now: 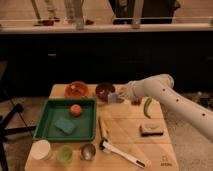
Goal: Place towel in purple bowl
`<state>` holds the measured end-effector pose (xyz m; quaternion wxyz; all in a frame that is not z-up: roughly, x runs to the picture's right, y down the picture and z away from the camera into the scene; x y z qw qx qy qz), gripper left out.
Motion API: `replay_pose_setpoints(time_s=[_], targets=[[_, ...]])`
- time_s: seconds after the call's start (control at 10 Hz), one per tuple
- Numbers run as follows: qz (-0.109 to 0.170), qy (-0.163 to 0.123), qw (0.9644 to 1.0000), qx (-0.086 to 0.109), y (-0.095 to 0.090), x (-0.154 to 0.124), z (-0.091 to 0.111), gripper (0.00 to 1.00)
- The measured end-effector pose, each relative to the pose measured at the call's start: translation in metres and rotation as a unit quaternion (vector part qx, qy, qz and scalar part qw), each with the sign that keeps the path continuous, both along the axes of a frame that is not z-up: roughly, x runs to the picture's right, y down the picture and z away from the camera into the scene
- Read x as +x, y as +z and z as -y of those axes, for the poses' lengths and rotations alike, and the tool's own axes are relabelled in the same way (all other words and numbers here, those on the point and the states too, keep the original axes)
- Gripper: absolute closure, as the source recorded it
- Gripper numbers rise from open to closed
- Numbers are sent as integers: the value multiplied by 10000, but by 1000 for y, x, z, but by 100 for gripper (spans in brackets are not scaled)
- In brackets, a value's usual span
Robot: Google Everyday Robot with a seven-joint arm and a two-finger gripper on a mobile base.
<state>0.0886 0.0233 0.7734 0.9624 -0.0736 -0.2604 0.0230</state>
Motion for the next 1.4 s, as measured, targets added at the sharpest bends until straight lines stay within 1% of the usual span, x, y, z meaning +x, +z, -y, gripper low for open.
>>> replay_pose_setpoints(time_s=[0.2, 0.3, 0.4, 0.6, 0.7, 0.8, 1.1, 1.2, 1.4], targets=[[-4, 12, 10000, 13, 0, 1, 0, 100], [-7, 49, 10000, 60, 1, 0, 0, 100], [-23, 175, 9996, 230, 6, -4, 4, 100], [-5, 354, 9983, 468, 20, -20, 17, 100], [-4, 522, 9968, 611, 26, -24, 23, 100], [-4, 671, 9953, 694, 29, -23, 26, 100], [104, 966, 9919, 818, 39, -30, 35, 100], [157, 1072, 9906, 837, 44, -31, 41, 100], [268, 1170, 9893, 834, 55, -37, 50, 100]])
